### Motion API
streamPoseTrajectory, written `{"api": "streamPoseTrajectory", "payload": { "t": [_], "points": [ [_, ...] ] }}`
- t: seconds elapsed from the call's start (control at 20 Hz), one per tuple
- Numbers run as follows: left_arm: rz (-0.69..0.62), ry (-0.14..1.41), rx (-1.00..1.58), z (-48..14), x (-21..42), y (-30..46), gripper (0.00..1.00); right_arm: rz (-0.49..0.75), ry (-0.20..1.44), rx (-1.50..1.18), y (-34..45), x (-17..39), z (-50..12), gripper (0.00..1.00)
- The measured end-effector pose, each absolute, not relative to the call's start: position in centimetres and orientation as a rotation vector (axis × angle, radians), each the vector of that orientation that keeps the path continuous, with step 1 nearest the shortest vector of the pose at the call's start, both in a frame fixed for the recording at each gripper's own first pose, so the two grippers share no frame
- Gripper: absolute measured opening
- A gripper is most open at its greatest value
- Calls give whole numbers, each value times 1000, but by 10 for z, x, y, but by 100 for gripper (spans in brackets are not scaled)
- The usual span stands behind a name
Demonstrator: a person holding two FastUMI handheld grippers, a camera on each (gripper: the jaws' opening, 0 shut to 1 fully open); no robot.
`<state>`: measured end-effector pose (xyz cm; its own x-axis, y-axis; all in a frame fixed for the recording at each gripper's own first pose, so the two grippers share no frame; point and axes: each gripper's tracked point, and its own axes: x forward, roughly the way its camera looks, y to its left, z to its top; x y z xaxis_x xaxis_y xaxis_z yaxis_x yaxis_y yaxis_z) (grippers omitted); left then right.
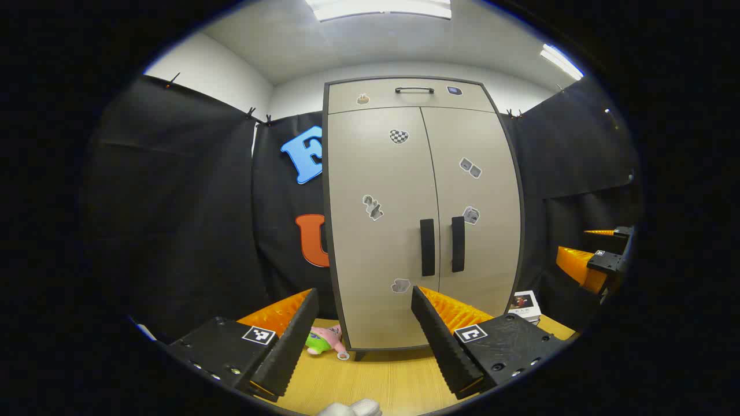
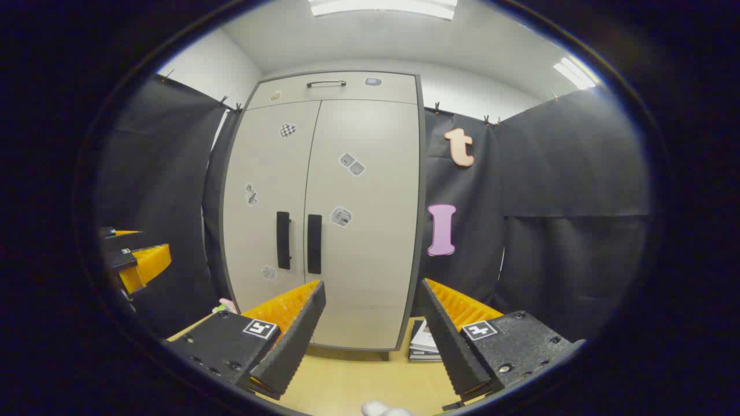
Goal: Open the right door of the double-door shoe cabinet with the right hand, and open the left door with the left hand.
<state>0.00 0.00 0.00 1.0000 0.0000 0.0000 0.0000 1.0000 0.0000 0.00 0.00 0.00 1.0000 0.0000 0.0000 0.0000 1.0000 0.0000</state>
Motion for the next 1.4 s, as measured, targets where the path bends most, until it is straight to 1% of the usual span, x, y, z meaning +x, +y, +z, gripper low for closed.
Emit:
{"api": "streamPoseTrajectory", "payload": {
  "t": [0.2,0.55,0.9,1.1,1.4],
  "points": [
    [8,0,5,-1,1,1,96,13,0,3,3,1,-1,100],
    [26,47,-4,-16,5,1,96,45,6,9,10,9,-1,100],
    [27,41,-24,-12,0,4,96,70,37,1,18,24,-10,100],
    [27,48,-19,-13,-3,5,96,80,32,-18,28,47,-9,100],
    [53,62,-20,-17,-12,8,96,114,21,-21,63,116,-2,100]
  ]
}}
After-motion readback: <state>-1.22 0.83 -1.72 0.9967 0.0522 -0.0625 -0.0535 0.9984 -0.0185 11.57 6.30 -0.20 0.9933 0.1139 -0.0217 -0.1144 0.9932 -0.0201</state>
